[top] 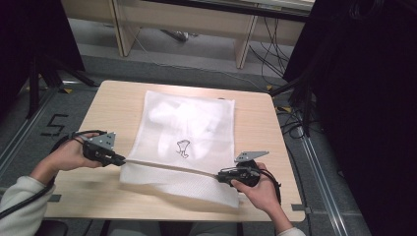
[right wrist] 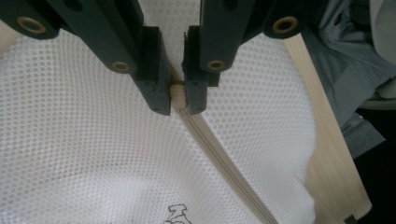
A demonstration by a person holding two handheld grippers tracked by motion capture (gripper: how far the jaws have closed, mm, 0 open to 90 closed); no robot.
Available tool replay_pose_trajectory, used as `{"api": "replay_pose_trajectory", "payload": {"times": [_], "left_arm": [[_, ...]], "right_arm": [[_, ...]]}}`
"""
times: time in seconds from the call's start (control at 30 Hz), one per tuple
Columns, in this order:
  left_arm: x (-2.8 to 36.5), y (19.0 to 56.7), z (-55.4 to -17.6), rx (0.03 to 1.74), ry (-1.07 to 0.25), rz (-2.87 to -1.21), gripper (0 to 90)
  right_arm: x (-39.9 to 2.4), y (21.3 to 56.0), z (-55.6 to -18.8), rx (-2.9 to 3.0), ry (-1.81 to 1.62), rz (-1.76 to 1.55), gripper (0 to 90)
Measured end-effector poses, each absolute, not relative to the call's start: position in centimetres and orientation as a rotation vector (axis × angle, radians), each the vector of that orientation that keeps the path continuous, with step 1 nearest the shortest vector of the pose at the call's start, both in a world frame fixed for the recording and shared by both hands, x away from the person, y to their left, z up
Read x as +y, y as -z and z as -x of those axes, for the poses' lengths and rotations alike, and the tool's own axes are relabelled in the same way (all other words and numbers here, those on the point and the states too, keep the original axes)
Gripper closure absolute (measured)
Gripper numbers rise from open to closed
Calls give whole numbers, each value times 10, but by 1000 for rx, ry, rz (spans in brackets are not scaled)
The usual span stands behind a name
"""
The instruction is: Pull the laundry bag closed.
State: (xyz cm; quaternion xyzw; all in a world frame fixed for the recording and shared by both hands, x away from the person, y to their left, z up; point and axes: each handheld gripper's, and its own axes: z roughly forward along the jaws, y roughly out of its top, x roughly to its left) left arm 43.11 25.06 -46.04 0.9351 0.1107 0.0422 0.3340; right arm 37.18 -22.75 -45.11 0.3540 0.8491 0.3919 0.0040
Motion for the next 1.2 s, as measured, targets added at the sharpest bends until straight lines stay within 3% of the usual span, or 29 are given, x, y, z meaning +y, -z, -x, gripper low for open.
{"api": "replay_pose_trajectory", "payload": {"times": [1.2], "left_arm": [[251, 463, -433, 300, -95, -2438, 825]], "right_arm": [[-266, 457, -371, 2639, -1178, -1188, 823]]}}
